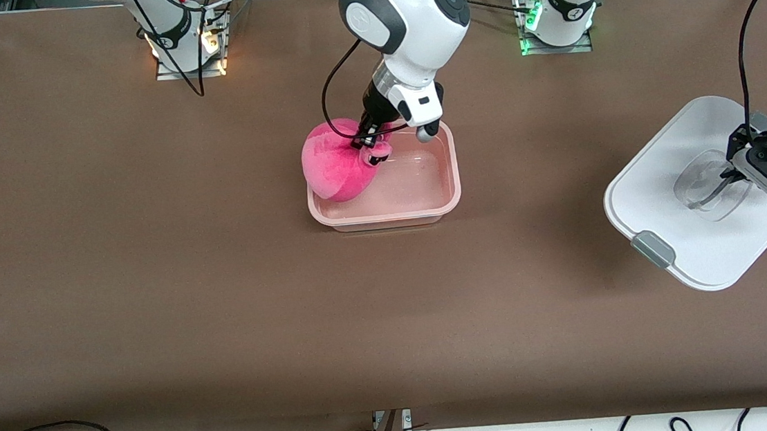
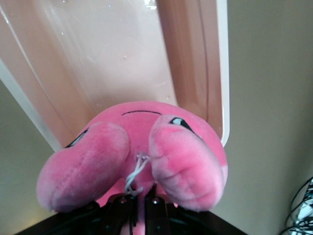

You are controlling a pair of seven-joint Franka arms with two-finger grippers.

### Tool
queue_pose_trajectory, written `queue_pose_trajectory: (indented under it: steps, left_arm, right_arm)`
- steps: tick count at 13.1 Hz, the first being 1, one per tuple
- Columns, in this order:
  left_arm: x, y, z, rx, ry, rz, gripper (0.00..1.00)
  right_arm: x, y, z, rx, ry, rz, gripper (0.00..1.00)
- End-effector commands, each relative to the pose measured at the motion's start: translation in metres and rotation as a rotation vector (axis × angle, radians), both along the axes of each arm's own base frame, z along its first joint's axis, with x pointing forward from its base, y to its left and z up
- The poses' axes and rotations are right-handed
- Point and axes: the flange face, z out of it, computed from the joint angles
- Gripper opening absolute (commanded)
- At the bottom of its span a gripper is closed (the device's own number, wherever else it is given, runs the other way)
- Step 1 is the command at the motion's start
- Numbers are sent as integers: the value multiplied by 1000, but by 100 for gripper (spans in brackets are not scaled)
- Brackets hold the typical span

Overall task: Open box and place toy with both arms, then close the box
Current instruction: 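Release the toy in the box and withdraw the right gripper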

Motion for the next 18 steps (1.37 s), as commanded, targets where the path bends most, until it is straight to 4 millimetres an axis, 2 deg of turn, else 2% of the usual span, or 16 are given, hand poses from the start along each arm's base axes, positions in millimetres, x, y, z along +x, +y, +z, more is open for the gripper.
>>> queue_pose_trajectory:
  steps: [1, 4, 9, 13, 14, 15, 17, 18]
  left_arm:
    - [-2, 0, 8, -24, -2, -14, 0]
    - [-2, 0, 7, -24, 0, -14, 0]
    - [-2, 0, 7, -24, 0, -14, 0]
    - [-2, 0, 7, -24, 1, -14, 0]
    - [-2, 0, 7, -24, 1, -14, 0]
    - [-2, 0, 7, -24, 1, -14, 0]
    - [-2, 0, 7, -24, 1, -14, 0]
    - [-2, 0, 7, -24, 3, -14, 0]
  right_arm:
    - [-2, 9, 0, -16, -12, 47, 0]
    - [1, 18, -39, -45, -29, 80, 0]
    - [4, 24, -83, -52, -37, 62, 0]
    - [11, 36, -139, -28, -87, 90, 0]
    - [13, 39, -145, -6, -103, 94, 53]
    - [16, 39, -149, 8, -119, 90, 100]
    - [11, 44, -142, 35, -164, 19, 100]
    - [2, 48, -131, 43, -173, -15, 100]
